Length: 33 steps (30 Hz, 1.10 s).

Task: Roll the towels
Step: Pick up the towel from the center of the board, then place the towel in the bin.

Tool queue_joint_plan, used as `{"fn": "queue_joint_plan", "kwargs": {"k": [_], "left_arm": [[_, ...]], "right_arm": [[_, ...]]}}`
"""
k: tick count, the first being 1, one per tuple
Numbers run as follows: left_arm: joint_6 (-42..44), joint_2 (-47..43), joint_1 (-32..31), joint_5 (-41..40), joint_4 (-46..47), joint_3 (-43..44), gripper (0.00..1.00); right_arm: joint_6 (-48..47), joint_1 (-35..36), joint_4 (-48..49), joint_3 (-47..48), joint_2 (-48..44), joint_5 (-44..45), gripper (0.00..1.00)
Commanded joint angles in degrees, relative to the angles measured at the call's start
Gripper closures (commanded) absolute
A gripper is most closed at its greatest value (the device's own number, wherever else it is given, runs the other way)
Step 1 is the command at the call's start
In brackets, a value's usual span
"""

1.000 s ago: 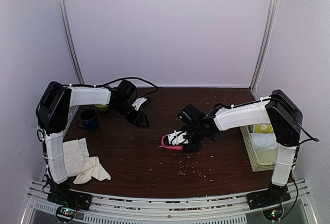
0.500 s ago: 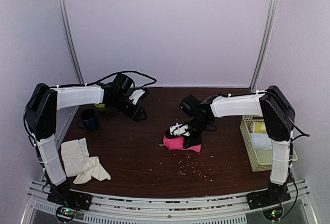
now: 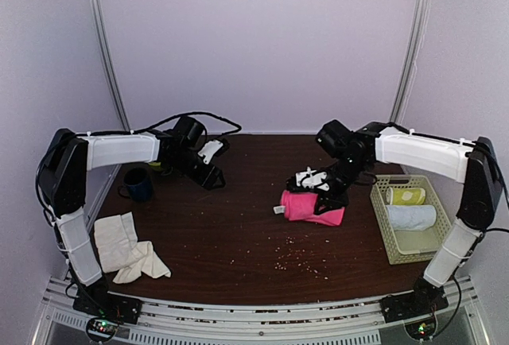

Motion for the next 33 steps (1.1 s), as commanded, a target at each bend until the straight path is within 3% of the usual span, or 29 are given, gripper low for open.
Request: {"fn": "queue_joint_plan", "kwargs": {"k": [1, 9, 12, 17, 23, 33], "left_arm": [[0.87, -3.00, 0.41, 0.15, 2.54, -0.91, 0.47], [0.86, -3.12, 0.42, 0.61, 2.79, -0.87, 0.47], [0.95, -3.18, 0.50, -0.22, 2.75, -1.15, 0.47], [1.01, -3.28, 0.66, 1.01, 2.16, -0.72, 0.48], [1.03, -4.41, 0.67, 1.08, 2.44, -1.16, 0.48], [0.78, -3.84, 0.70, 1.12, 2.70, -1.10, 0.49]], "right_arm": [[-4.30, -7.64, -5.21, -3.81, -9.59, 4.24, 0.87], [-19.03, -31.16, -5.56, -14.10, -27.89, 12.17, 0.87], [-25.73, -41.75, -8.52, -14.12, -28.66, 11.77, 0.87], [-33.61, -53.54, -8.90, -16.42, -28.95, 12.31, 0.87], [-39.86, -57.84, -1.41, -23.79, -31.97, 10.91, 0.87], [-48.03, -57.85, -4.55, -28.47, -33.87, 9.10, 0.87]]}}
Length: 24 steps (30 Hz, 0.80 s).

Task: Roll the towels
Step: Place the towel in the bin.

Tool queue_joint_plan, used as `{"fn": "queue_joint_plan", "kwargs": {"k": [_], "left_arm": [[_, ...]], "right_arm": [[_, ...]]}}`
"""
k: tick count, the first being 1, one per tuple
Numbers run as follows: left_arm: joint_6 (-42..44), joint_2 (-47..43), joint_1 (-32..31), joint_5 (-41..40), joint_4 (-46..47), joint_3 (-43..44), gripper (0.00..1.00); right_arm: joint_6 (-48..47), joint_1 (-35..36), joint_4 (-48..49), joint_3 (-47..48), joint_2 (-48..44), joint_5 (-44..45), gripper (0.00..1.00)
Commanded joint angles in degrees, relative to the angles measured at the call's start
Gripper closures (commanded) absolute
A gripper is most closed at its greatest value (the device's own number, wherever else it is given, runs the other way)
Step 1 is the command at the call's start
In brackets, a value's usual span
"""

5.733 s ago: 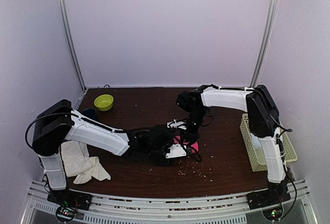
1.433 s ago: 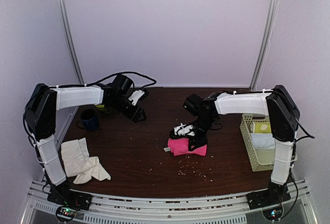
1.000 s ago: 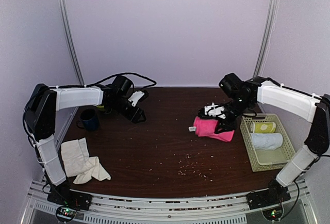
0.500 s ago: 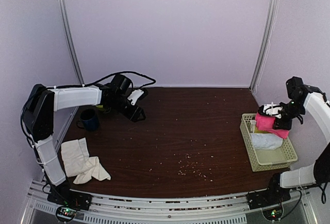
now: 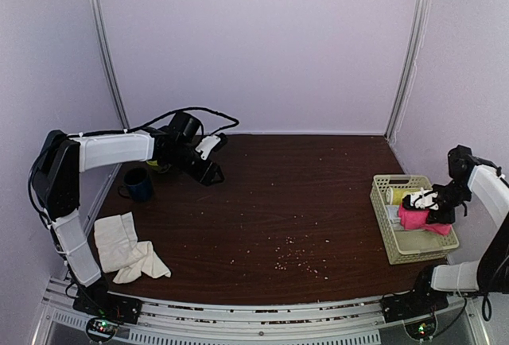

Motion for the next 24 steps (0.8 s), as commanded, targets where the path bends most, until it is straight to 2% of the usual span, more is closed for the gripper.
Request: {"fn": "queue_joint_plan", "kwargs": {"k": [1, 9, 24], "left_arm": [[0.58, -0.96, 0.44, 0.66, 1.88, -0.31, 0.49], [0.49, -0.45, 0.65, 1.26, 1.93, 0.09, 0.49], [0.20, 0.39, 0.59, 2.39, 2.11, 0.15, 0.49]], "right_arm": [[-3.63, -0.28, -2.37, 0.75, -1.36, -2.19, 0.87], [-8.44, -0.28, -3.15, -2.99, -3.94, -0.97, 0.87], [-7.37, 0.15, 8.71, -9.39, 2.00, -1.94, 0.87]]}}
